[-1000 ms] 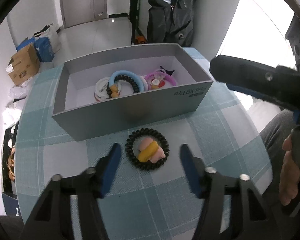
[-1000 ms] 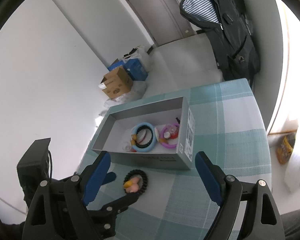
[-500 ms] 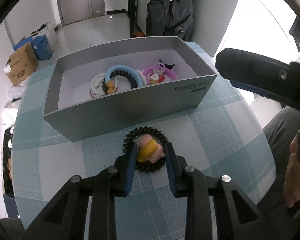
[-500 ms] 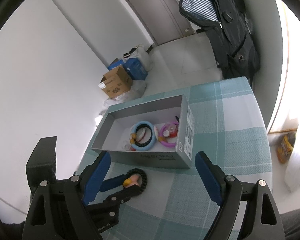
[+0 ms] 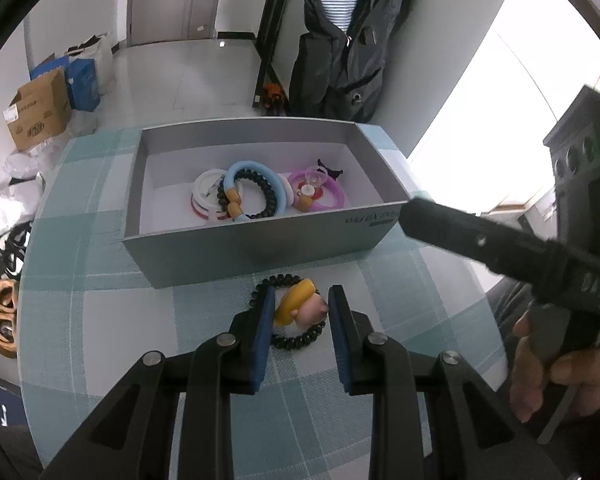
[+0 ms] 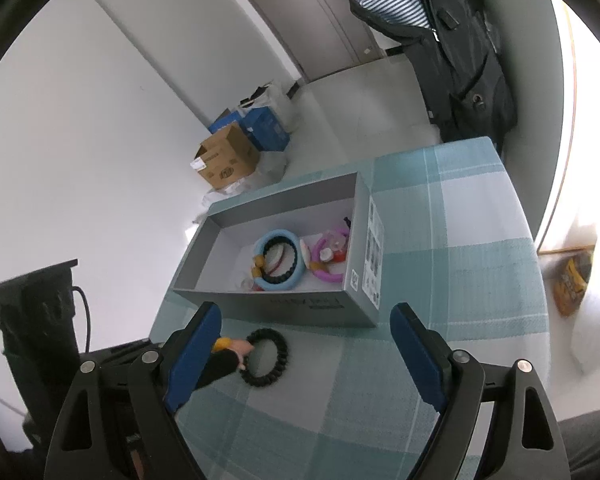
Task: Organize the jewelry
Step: 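Grasp the yellow-pink hair clip with the left tool, then grasp the black coiled hair tie with the right tool while the left tool holds the clip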
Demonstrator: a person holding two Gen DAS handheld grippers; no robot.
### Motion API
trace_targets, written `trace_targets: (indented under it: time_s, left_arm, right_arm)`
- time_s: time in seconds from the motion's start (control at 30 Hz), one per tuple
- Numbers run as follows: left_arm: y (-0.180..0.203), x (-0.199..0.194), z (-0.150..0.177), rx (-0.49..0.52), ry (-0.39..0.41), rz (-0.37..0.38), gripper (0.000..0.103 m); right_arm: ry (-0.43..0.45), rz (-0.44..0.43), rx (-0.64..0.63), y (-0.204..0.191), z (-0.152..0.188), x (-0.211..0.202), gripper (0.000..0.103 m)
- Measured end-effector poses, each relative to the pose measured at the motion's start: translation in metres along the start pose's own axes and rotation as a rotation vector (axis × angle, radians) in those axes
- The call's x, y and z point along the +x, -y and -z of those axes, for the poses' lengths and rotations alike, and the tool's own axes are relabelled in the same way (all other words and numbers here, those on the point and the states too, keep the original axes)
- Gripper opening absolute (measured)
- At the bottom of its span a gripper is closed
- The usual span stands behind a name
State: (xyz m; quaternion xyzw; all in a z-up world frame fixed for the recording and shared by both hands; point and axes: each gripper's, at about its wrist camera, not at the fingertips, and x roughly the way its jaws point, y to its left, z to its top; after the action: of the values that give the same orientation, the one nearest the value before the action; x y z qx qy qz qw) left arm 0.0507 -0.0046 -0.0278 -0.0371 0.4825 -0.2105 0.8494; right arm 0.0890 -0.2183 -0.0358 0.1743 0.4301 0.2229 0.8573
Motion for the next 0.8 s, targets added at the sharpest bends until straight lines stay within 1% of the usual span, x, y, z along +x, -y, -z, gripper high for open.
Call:
trace_targets:
  time_s: [0.1,0.27,0.4,0.53,0.7,0.73,0.8]
  left_arm:
    - [-0.006,-0.002,-0.003,-0.035,0.007,0.022,0.022]
    - [-0.014,-0.011,-0.01,-0.06,0.032,0.039,0.022]
    - [-0.022,-0.027,-0.013,-0.092,0.084,0.049,0.022]
    - [-0.035,-0.04,-0.016,-0.129,0.143,0.045,0.022]
    - [-0.058,-0.04,-0.019,-0.193,0.155,0.033,0.022]
    - [-0.063,-0.04,-0.019,-0.209,0.157,0.034,0.022]
    - [-0.068,-0.042,-0.019,-0.224,0.165,0.035,0.022]
  right_arm:
    - [-0.01,0.004,-0.008,-0.002,0.003,0.002,0.087]
    - [-0.04,-0.002,-0.018,-0.006,0.009,0.009,0.087]
    - [-0.083,-0.014,-0.056,-0.016,0.016,0.018,0.087]
    - [-0.138,-0.017,-0.12,-0.03,0.027,0.032,0.086]
    - [-0.197,-0.008,-0.244,-0.053,0.037,0.055,0.084]
    - [-0.199,-0.002,-0.259,-0.056,0.038,0.057,0.081]
    - [-0.199,0.028,-0.299,-0.062,0.04,0.064,0.079]
